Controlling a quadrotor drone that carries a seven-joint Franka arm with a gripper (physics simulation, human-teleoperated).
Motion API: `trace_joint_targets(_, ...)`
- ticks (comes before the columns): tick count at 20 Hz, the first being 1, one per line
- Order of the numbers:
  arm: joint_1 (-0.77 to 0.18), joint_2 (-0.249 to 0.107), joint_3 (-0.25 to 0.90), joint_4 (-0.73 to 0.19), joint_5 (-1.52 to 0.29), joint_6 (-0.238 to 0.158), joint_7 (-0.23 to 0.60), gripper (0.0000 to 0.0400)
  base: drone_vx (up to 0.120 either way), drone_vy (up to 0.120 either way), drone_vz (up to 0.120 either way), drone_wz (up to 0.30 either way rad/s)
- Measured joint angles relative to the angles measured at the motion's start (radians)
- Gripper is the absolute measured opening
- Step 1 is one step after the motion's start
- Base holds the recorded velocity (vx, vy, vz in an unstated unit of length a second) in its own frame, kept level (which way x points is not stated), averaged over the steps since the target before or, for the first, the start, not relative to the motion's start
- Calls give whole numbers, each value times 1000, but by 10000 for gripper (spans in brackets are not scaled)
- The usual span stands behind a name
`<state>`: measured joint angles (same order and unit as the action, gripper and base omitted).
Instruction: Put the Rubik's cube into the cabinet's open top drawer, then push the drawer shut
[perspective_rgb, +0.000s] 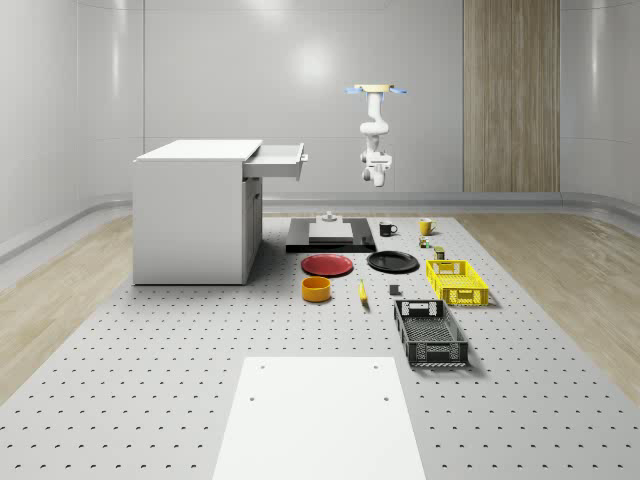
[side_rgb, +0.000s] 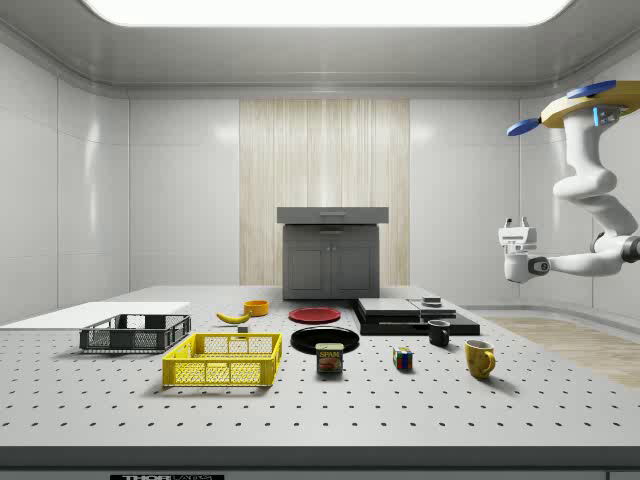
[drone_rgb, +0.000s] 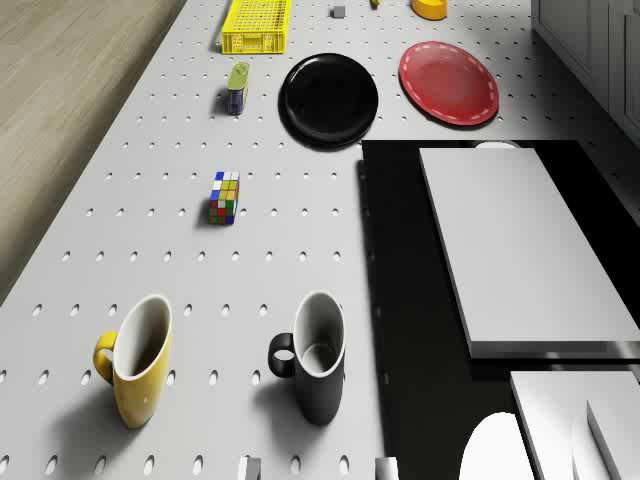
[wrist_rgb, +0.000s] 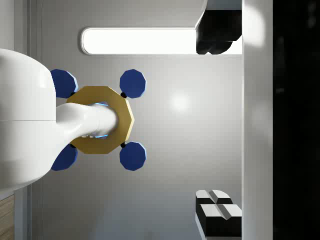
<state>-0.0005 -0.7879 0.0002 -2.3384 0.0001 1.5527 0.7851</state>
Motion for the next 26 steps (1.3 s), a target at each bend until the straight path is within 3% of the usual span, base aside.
trace_joint_targets(6,-3,25,1,128,1,-98,-2,400,107,107,0,0)
trace_joint_targets(12,-4,65,3,236,2,-162,-2,400,120,120,0,0)
trace_joint_targets(18,-6,82,3,283,2,-187,-3,400,120,120,0,0)
trace_joint_targets(26,-7,85,4,296,2,-190,-3,400,120,120,0,0)
